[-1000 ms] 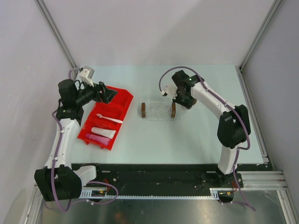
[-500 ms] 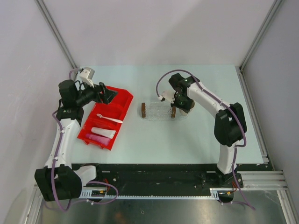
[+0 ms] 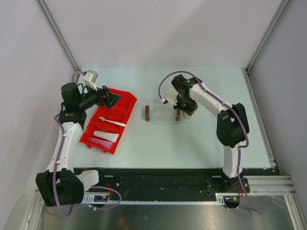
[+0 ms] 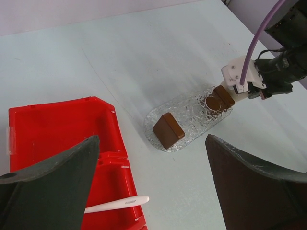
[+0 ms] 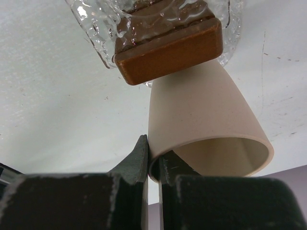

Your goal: Prepare toiletry sets of a toothbrush and toothpaste on the tray

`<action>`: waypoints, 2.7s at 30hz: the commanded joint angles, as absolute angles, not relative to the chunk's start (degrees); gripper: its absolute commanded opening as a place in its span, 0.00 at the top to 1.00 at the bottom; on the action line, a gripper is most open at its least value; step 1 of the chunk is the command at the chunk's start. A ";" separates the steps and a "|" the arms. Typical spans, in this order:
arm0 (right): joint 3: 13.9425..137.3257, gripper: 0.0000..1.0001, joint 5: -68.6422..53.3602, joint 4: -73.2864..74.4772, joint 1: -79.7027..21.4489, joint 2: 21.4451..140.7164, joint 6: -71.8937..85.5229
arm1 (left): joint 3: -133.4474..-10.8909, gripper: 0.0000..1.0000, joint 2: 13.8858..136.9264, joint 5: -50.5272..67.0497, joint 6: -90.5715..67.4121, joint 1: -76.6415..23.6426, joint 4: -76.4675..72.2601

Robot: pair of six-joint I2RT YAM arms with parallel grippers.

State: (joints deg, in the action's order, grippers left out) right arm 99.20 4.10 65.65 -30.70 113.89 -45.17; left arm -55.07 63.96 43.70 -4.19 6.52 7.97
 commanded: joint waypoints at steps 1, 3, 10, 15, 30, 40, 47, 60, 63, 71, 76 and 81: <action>102.22 1.00 3.43 67.41 -31.03 114.43 -46.67 | -54.76 0.04 62.67 45.09 -1.32 7.12 7.38; 102.65 1.00 3.25 68.11 -31.03 114.78 -47.02 | -54.76 0.04 62.84 45.26 -1.23 7.12 7.29; 104.85 1.00 2.37 70.22 -31.03 116.01 -47.64 | -54.58 0.04 62.67 45.35 -0.97 7.12 7.38; 104.85 1.00 2.63 70.58 -31.11 116.28 -47.81 | -54.32 0.04 62.32 45.26 -0.79 7.21 7.30; 104.59 1.00 3.34 70.05 -31.20 117.07 -47.90 | -54.14 0.04 61.96 45.35 -0.79 7.29 7.29; 104.85 0.81 4.22 70.14 -31.20 117.60 -47.29 | -53.96 0.04 62.23 45.70 -0.79 7.47 7.38; 104.77 0.69 4.48 69.08 -31.20 116.98 -46.49 | -53.88 0.04 62.05 45.79 -0.88 7.65 7.38; 106.61 0.60 4.92 67.77 -31.11 113.47 -44.48 | -53.79 0.04 62.58 45.97 -0.70 7.73 7.29; 106.52 0.60 3.78 66.89 -30.94 111.63 -43.86 | -53.70 0.04 62.40 45.97 -0.62 7.73 7.38; 106.09 0.56 1.85 64.96 -28.83 104.78 -41.40 | -53.70 0.04 62.05 44.92 -0.17 7.73 7.38; 102.75 0.50 -3.68 58.74 -25.67 97.13 -37.27 | -54.05 0.03 61.79 40.88 3.60 7.73 7.99; 91.07 0.43 -5.10 45.91 -24.87 86.07 -32.88 | -57.30 0.02 62.93 34.46 12.20 7.73 13.79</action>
State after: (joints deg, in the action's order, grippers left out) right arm 97.32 -2.31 57.41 -24.84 94.15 -37.50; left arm -54.13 63.61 39.31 1.85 7.18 9.26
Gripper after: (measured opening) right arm 0.548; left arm 0.983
